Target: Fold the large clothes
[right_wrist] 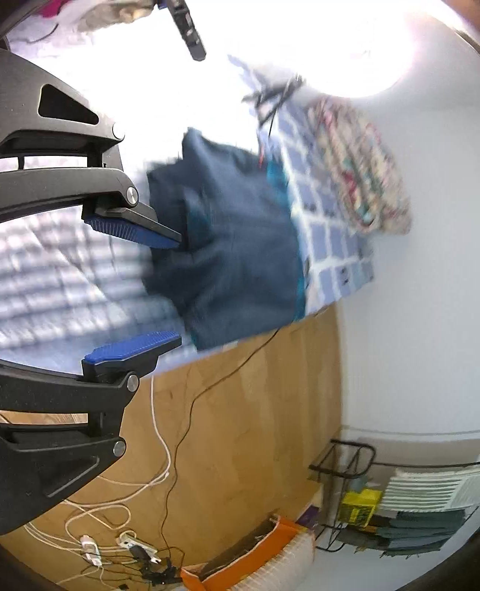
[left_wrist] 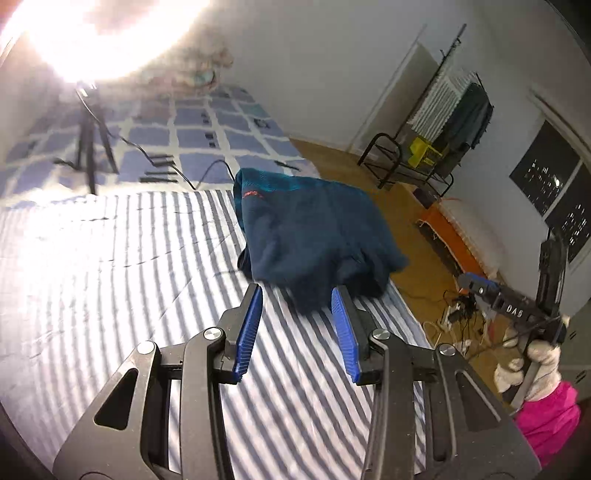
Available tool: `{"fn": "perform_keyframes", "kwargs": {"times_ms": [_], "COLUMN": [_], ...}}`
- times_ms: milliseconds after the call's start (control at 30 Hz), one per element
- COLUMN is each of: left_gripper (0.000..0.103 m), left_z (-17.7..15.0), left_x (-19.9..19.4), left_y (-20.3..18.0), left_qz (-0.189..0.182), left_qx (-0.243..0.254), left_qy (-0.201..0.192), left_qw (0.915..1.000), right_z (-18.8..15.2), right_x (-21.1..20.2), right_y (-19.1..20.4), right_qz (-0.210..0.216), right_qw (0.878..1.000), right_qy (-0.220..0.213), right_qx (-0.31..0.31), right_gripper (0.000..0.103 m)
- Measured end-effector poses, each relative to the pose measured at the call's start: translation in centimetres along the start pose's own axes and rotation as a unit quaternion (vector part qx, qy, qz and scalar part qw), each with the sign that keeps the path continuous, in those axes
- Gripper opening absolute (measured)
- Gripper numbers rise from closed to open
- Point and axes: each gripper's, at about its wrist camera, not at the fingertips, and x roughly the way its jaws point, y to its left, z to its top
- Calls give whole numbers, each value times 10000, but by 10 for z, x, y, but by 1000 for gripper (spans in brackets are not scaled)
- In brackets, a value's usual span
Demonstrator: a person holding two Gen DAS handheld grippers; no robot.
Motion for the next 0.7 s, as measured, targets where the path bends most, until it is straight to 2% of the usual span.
{"fn": "perform_keyframes", "kwargs": {"times_ms": [67,200,300,467,600,700], "left_gripper": [38,39,39,39,39,45], "left_z": [-7,-26,-43,-73,-105,-129], "left_x": [-34,-117,-162,-211,-236,-248], "left_y": [-15,-49,-67,-81,-88,-92], "left_qz": [11,143,153,185,317,386], "left_qx": [168,627,794,778,884,942], "left_qy": [-99,-458,-607,-699,-806,-871], "left_qw": [9998,9969,9949,9943,9923,9910], "right_z": [0,-5,-13,-36,-62,-84], "right_x": [-27,-95,-136,-181,-203,-213], "right_y": [20,60,80,104,119,128], "right_qz": [12,190,184,253,256,254], "right_qw": [9999,9980,9964,9943,9929,9922], "right_qy": [-19,-342,-526,-702,-836,-882], "right_qx": [-171,-499,-632,-768,-808,-848], "right_gripper": [44,44,44,45,47,47]}}
